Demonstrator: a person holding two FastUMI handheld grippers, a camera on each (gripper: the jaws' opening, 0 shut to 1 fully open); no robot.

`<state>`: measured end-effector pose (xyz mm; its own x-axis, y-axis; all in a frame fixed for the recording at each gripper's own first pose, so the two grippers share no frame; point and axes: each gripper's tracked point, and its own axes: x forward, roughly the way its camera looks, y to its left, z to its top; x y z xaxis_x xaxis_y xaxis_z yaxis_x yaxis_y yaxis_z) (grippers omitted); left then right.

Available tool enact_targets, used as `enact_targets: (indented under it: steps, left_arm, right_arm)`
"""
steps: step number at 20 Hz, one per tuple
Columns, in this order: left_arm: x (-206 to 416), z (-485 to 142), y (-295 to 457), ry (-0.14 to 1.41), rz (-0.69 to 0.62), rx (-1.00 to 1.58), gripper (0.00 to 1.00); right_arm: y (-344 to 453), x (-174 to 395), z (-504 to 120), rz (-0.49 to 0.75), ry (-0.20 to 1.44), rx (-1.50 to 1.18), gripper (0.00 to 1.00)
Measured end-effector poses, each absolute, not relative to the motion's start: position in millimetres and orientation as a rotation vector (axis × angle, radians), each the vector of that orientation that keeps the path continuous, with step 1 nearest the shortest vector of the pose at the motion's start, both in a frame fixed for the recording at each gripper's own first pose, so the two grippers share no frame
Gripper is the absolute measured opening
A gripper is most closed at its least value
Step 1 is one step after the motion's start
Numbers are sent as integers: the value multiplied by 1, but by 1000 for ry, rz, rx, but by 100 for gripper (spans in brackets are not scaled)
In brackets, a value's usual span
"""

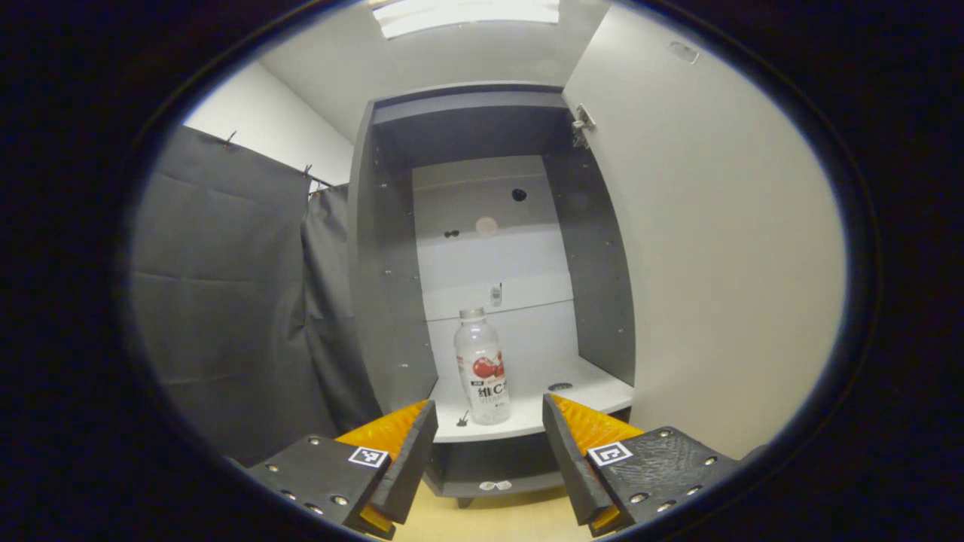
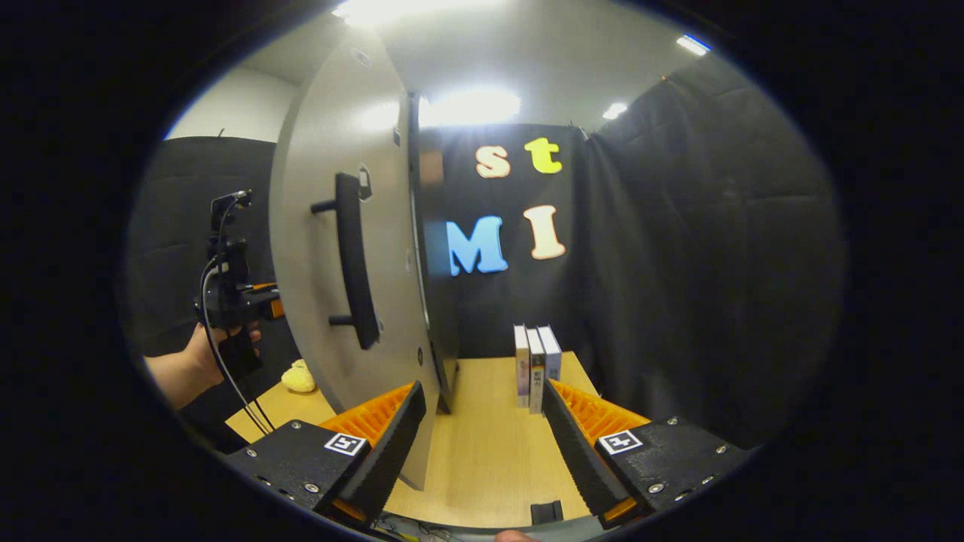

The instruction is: Open the cabinet door with the right hand, grasp the bottle in the cabinet with the left hand and place it on the coaster, then close the cabinet door with the right hand.

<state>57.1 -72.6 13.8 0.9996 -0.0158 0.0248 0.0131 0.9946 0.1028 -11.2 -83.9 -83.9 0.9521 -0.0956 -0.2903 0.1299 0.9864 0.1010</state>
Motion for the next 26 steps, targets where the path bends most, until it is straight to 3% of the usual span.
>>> enact_targets:
  steps: [7,8,14,15,16,19,20,21,24,26]
  left_arm:
    - [135,10,-73,-54,-45,100,81]
    - [144,8,-71,-53,-43,99,77]
    - [191,-7,-63,-28,-36,73,80]
    - [198,-11,-58,-24,-28,63,87]
    - [205,-14,-54,-20,-24,57,80]
    - [219,-19,-50,-12,-41,48,80]
    - [224,-21,-49,-12,-42,57,87]
    - [227,-23,-50,-11,-48,63,80]
    - [240,-27,-52,-13,-66,60,80]
    - [247,-31,-52,-6,-75,47,80]
  right_arm:
    - [-109,-4,-98,-287,315,186,95]
    - [-107,0,-98,-295,317,174,95]
    - [-87,19,-108,-314,337,153,95]
    - [-82,22,-108,-317,336,158,95]
    - [-78,27,-110,-319,337,158,95]
    - [-67,37,-114,-321,346,139,95]
    - [-63,40,-116,-321,347,136,95]
    - [-58,43,-117,-319,351,137,95]
    - [-49,47,-116,-322,358,133,92]
    - [-53,47,-116,-342,361,109,95]
